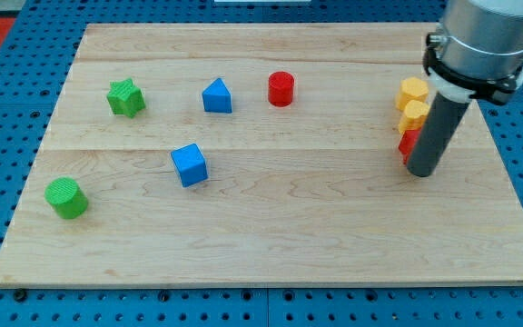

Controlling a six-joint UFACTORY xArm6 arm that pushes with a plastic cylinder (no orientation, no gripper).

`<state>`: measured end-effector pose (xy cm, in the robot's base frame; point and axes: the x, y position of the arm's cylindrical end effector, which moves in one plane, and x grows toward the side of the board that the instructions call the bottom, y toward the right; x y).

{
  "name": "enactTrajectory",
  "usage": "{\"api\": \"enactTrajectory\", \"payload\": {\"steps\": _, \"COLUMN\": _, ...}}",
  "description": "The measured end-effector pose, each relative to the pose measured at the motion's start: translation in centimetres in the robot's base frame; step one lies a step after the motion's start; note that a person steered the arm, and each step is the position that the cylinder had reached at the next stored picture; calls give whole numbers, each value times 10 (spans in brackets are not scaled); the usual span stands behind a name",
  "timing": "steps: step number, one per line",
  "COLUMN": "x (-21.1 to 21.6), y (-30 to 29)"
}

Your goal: Slide the blue cube towards the right

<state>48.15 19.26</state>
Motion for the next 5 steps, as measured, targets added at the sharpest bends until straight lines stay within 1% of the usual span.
{"api": "enactTrajectory", "payload": {"steps": 1, "x": 21, "y": 1}}
{"api": "enactTrajectory", "payload": {"steps": 2, "x": 16, "y": 6}}
{"api": "enactTrajectory", "payload": {"steps": 3, "x": -14, "y": 6}}
{"api": "enactTrajectory", "payload": {"steps": 4, "x": -6, "y": 6}}
{"api": "enactTrajectory", "payload": {"steps": 5, "x": 38, "y": -16}}
